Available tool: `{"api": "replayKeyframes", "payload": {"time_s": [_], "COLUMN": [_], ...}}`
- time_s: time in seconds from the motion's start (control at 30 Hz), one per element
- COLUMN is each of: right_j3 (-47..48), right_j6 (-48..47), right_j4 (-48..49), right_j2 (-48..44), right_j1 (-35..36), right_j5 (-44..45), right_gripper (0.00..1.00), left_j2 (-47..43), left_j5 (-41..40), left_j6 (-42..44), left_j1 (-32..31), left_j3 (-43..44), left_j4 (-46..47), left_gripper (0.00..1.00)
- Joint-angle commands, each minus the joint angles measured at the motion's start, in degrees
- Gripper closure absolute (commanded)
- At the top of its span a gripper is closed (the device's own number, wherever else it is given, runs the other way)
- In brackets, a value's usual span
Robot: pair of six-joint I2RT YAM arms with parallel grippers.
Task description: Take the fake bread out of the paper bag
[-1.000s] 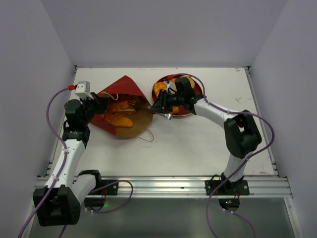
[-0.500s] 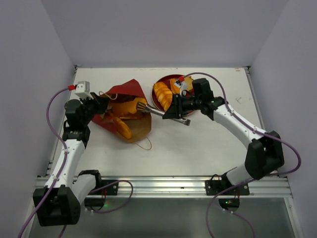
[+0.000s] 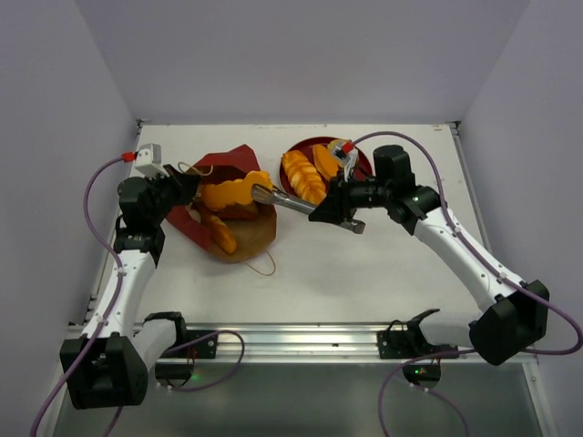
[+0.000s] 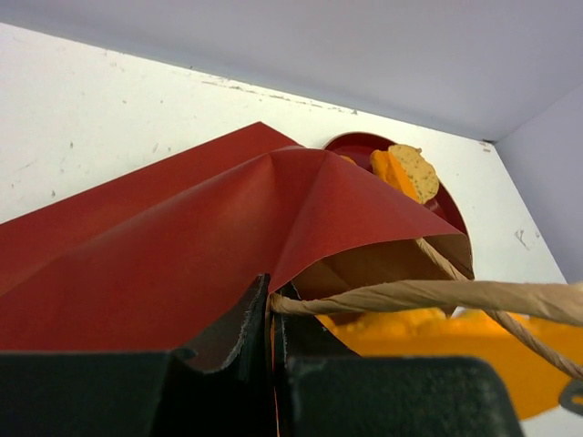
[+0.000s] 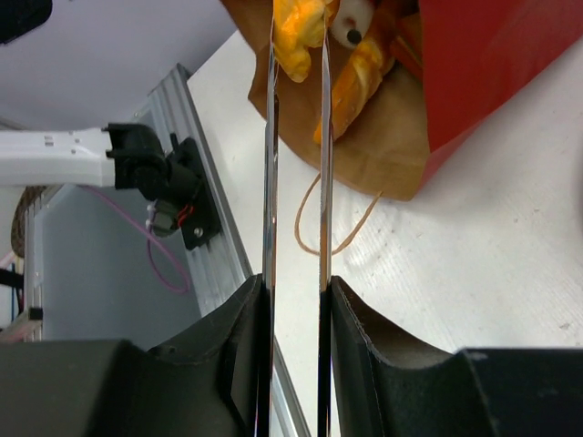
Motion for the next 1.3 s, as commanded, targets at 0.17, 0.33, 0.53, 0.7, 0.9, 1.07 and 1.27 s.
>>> {"api": "replayKeyframes", "payload": {"time_s": [0.17, 0.33, 0.53, 0.7, 0.9, 1.07, 1.27], "right_j3": [5.7, 9.0, 13.1, 19.1, 14.1, -0.7, -19.8], "right_j6": [-23.0, -31.6, -31.2, -29.1, -18.5, 5.3, 33.6], "right_j4": [-18.6, -28.3, -30.8, -32.1, -26.3, -2.2, 32.4], "right_j2": [-6.1, -9.4, -10.8, -9.0, -8.0, -9.7, -8.0], "right_j1": [-0.5, -4.7, -16.0, -32.3, -39.4, -40.9, -41.0], "right_j5": [-10.8, -12.7, -18.2, -29.4, -20.3, -10.8, -3.0], "right_gripper": [1.0, 1.0, 1.0, 1.0, 1.0, 1.0, 1.0], "left_j2": [2.2, 5.1, 6.9, 9.5, 9.9, 6.4, 1.9], "left_j5": [-2.1, -1.8, -2.3, -2.3, -2.0, -0.7, -0.6], "left_j6": [0.0, 1.2, 1.4, 1.8, 1.8, 2.0, 3.9], "left_j1": [1.0, 1.0, 1.2, 1.4, 1.5, 1.5, 1.5], "left_j3": [5.4, 7.6, 7.9, 8.9, 8.3, 5.0, 1.1], "left_j4": [-0.7, -1.3, -0.3, -0.2, 0.5, 1.6, 1.2], "left_gripper": [0.91, 0.91, 0.91, 0.91, 0.91, 0.91, 0.91]}}
